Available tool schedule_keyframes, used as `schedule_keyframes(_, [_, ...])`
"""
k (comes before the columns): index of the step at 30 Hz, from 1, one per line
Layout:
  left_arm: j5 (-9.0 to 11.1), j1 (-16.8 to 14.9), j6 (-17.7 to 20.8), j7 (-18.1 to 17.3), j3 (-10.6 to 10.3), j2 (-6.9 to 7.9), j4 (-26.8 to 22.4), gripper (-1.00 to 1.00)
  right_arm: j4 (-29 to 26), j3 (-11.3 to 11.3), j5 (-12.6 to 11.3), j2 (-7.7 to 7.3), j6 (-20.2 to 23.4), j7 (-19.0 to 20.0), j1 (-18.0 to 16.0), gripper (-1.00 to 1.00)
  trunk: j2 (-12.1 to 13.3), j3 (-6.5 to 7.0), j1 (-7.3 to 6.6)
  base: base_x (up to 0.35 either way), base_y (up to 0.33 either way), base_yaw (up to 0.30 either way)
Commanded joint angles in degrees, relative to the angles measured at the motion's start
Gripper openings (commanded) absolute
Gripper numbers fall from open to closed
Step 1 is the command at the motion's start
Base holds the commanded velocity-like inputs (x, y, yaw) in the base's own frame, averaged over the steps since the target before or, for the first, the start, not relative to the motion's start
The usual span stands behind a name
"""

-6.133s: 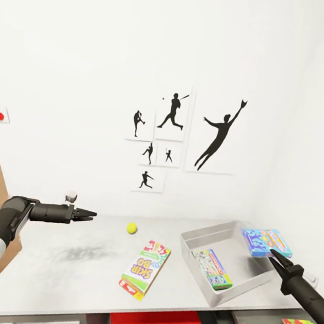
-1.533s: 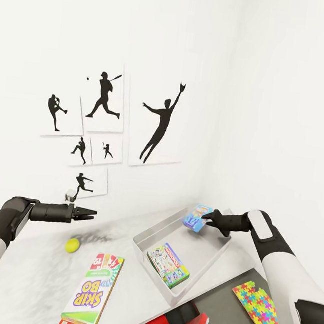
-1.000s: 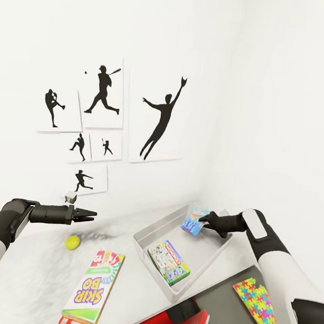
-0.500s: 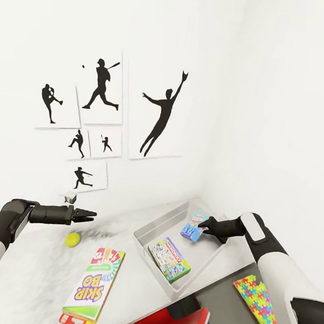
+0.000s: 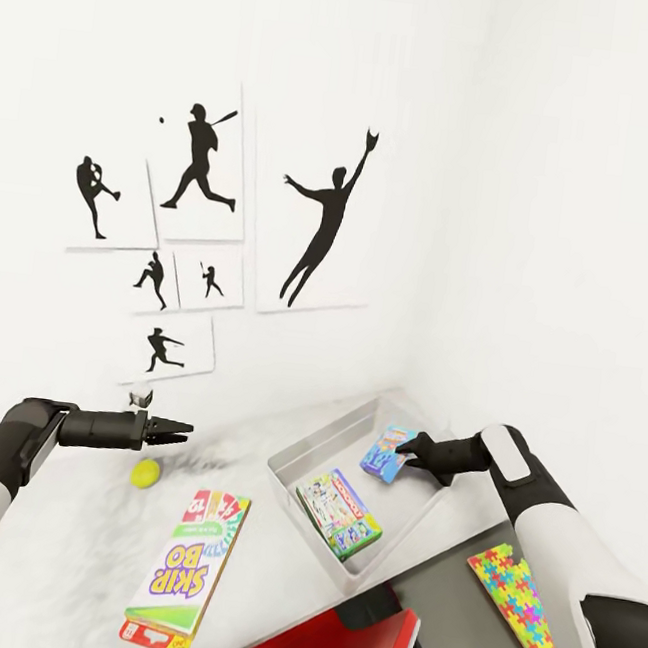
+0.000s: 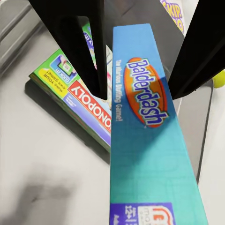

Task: Put all the toys in the child's room - the three board games (two on the bed and one on the table), the two jigsaw puzzles on the table, and the tennis ball on the table - inside the toy box on the table in the child's room.

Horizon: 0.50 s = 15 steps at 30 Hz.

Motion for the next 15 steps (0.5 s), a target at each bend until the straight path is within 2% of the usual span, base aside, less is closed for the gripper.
schedule_keyframes(1, [-0.6,-0.1,0.6,-0.5,0.2,-0.04,0.0,1.0,-0.1,0.2,-0.7,-0.03,0.1,-0.5,-0.2,-1.0,-0.1,-0.23,0.04,0.0,0.0,0.0])
schedule_keyframes(15, [-0.6,-0.1,0.6,-0.5,0.2,-0.04,0.0,1.0,-0.1,0.0,-0.8,0.24,0.1,-0.3,-1.7,-1.0,-0.1,-1.55,0.04,0.0,0.0,0.0])
